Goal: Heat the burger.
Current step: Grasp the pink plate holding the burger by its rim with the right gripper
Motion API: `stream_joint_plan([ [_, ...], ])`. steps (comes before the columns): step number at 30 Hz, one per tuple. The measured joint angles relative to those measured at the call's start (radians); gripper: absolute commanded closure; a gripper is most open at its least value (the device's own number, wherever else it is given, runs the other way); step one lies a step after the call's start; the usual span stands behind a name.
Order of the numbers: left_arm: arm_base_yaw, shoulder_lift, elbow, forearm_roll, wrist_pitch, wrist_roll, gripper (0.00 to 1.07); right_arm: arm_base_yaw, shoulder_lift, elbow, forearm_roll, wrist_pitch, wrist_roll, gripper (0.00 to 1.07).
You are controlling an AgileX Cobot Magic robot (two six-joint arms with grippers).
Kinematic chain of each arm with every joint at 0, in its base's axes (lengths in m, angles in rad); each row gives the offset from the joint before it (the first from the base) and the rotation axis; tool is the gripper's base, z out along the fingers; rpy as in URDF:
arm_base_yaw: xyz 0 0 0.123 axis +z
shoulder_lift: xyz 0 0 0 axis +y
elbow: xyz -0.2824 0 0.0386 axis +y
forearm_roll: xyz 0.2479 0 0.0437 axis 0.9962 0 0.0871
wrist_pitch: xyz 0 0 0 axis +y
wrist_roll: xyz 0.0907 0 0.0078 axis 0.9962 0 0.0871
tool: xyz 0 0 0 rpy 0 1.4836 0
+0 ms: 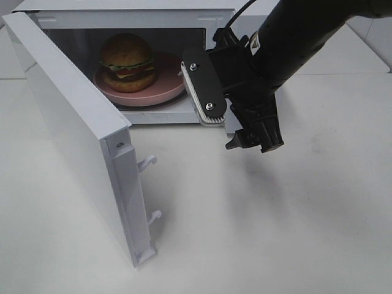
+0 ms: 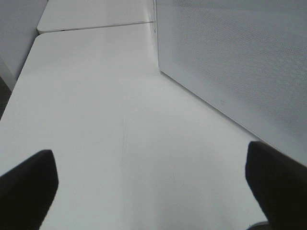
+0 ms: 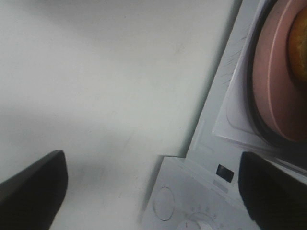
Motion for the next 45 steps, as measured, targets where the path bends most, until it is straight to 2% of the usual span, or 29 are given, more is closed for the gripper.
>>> stream_joint_plan([
  [6, 0.000, 0.000, 0.000, 0.000, 0.000, 0.000, 0.06, 0.032, 0.037, 0.000, -0.089, -0.071, 0.058, 0.12],
  [13, 0.000, 0.000, 0.000, 0.000, 0.000, 0.000, 0.06, 0.037, 0.068, -0.027, -0.108, -0.109, 0.069, 0.13],
  [32, 0.000, 0.000, 0.000, 0.000, 0.000, 0.000, 0.06, 0.060, 0.250, -0.208, -0.141, -0.191, 0.143, 0.15],
  [43, 0.000, 0.000, 0.000, 0.000, 0.000, 0.000, 0.06, 0.060, 0.367, -0.346, -0.148, -0.190, 0.191, 0.17],
  [45, 0.000, 0.000, 0.000, 0.000, 0.000, 0.000, 0.06, 0.060, 0.420, -0.399, -0.148, -0.184, 0.215, 0.17],
])
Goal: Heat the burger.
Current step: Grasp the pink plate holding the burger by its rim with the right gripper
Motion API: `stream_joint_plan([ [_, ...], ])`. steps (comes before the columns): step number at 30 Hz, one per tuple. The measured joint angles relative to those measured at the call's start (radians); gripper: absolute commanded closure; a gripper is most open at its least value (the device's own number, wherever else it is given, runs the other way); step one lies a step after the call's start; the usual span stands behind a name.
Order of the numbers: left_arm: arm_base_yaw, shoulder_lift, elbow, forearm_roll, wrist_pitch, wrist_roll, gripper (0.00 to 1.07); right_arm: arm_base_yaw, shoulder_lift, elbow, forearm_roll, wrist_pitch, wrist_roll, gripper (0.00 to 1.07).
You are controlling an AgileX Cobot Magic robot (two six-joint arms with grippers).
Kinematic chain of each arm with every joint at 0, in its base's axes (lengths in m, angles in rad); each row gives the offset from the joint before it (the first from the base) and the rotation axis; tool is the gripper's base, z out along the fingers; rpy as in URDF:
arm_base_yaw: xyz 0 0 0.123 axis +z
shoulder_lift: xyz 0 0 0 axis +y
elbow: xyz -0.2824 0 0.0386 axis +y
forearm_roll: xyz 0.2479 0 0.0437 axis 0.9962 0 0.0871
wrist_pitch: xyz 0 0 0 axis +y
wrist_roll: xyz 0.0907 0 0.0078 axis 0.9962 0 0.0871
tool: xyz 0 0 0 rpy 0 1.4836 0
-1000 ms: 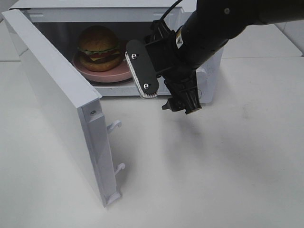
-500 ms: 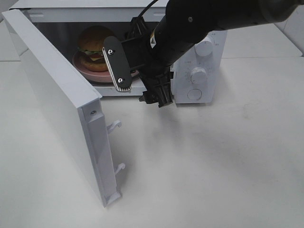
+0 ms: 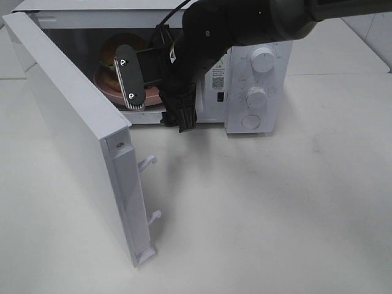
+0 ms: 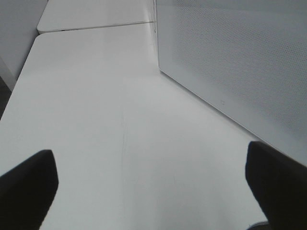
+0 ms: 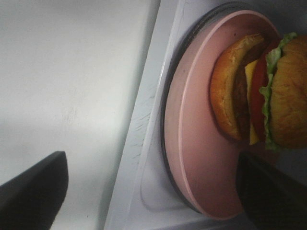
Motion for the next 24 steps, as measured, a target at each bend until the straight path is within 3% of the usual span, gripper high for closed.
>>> stream_joint_plan([
  [24, 0.000, 0.000, 0.000, 0.000, 0.000, 0.000, 0.06, -0.002, 0.236, -0.304, -0.002, 0.109, 0.105, 0.22],
])
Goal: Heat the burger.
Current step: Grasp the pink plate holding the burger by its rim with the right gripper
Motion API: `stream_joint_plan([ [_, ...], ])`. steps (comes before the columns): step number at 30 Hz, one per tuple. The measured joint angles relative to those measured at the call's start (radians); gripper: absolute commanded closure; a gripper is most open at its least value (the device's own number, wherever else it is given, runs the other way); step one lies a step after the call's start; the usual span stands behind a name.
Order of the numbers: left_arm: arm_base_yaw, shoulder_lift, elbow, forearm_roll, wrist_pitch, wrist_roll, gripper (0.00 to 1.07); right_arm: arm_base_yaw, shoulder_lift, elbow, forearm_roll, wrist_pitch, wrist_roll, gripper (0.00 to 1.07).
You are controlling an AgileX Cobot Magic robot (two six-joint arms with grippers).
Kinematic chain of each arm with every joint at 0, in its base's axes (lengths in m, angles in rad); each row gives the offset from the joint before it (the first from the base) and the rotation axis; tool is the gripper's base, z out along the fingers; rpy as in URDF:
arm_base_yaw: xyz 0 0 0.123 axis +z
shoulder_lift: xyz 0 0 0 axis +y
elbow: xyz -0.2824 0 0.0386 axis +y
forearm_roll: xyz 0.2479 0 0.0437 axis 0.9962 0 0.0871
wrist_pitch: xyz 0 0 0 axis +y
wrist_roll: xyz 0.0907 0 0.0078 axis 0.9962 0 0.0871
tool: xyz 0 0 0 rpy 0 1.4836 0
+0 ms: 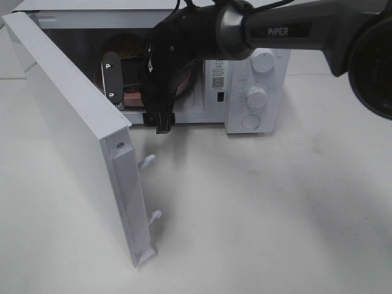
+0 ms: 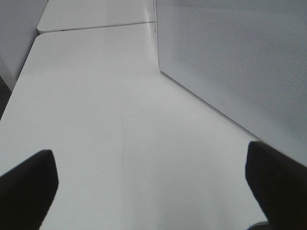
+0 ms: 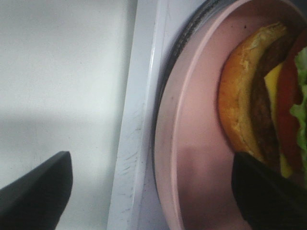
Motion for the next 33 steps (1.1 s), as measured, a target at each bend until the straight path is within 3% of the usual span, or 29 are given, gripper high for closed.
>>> stream_joint_plan([
  [15, 0.000, 0.000, 0.000, 0.000, 0.000, 0.000, 0.06, -0.051, 0.075, -0.108, 0.085, 0.073, -0.040, 0.27],
  [18, 0.000, 0.000, 0.000, 0.000, 0.000, 0.000, 0.06, -0.057, 0.079, -0.108, 0.099, 0.077, -0.062, 0.37],
  [19, 0.000, 0.000, 0.000, 0.000, 0.000, 0.000, 0.06, -0.059, 0.079, -0.108, 0.100, 0.078, -0.063, 0.48],
  [20, 0.000, 0.000, 0.000, 0.000, 0.000, 0.000, 0.06, -0.059, 0.079, -0.108, 0.100, 0.078, -0.063, 0.48],
  [21, 0.000, 0.000, 0.000, 0.000, 0.000, 0.000, 0.06, -0.059, 0.079, -0.108, 0.100, 0.078, -0.067, 0.64],
  [22, 0.000, 0.000, 0.000, 0.000, 0.000, 0.000, 0.06, -0.059, 0.079, -0.108, 0.100, 0.078, -0.067, 0.64],
  [23, 0.000, 0.000, 0.000, 0.000, 0.000, 0.000, 0.06, -0.059, 0.079, -0.108, 0.100, 0.078, -0.071, 0.71],
  [24, 0.000, 0.000, 0.000, 0.000, 0.000, 0.000, 0.06, -0.059, 0.079, -0.108, 0.099, 0.081, -0.075, 0.88],
  [25, 0.000, 0.000, 0.000, 0.000, 0.000, 0.000, 0.06, -0.059, 0.079, -0.108, 0.099, 0.081, -0.075, 0.88],
  [26, 0.000, 0.000, 0.000, 0.000, 0.000, 0.000, 0.06, -0.059, 0.079, -0.108, 0.097, 0.077, -0.081, 1.02],
  [28, 0.000, 0.000, 0.000, 0.000, 0.000, 0.000, 0.06, -0.060, 0.079, -0.111, 0.097, 0.087, -0.099, 1.07],
  [33, 0.000, 0.000, 0.000, 0.000, 0.000, 0.000, 0.06, -0.058, 0.079, -0.114, 0.108, 0.098, -0.133, 1.07],
])
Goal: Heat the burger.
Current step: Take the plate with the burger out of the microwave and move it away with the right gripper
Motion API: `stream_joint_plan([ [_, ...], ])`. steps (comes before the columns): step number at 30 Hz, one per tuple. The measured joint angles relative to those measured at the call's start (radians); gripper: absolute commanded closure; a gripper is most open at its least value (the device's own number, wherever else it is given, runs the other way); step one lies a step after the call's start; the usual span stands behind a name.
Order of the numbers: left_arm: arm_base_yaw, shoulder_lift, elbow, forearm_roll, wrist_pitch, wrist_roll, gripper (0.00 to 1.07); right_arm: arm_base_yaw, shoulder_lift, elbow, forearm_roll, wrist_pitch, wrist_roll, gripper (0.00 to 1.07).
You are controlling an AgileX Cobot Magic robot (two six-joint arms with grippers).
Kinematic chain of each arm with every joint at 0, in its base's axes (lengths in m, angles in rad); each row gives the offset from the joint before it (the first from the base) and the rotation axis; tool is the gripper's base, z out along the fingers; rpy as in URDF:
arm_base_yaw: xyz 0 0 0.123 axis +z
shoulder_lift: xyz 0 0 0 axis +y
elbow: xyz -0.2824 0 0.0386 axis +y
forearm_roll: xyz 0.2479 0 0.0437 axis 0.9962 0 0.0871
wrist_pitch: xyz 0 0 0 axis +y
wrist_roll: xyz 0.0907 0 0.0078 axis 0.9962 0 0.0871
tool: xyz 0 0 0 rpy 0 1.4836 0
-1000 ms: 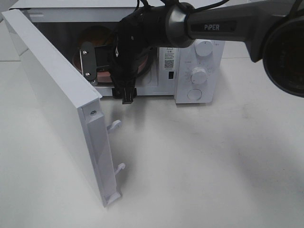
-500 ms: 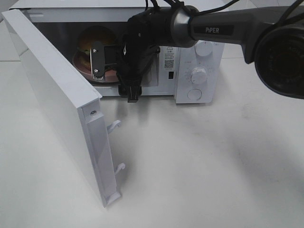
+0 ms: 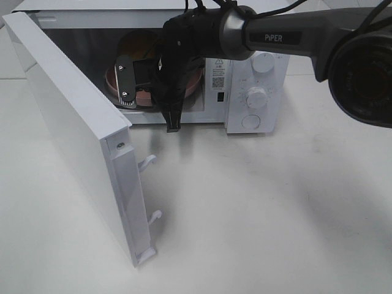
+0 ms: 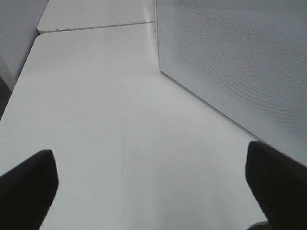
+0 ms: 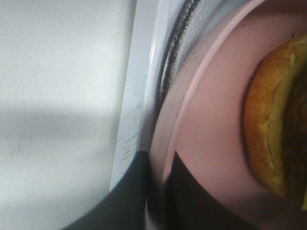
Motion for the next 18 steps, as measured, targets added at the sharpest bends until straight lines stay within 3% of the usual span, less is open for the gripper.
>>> stream_joint_plan([
  [10, 0.000, 0.000, 0.000, 0.000, 0.000, 0.000, 0.06, 0.001, -0.017, 0.001, 0.020, 0.052, -0.061, 1.07],
  [18, 0.000, 0.000, 0.000, 0.000, 0.000, 0.000, 0.06, 0.003, -0.086, 0.098, 0.024, 0.043, -0.160, 1.07],
])
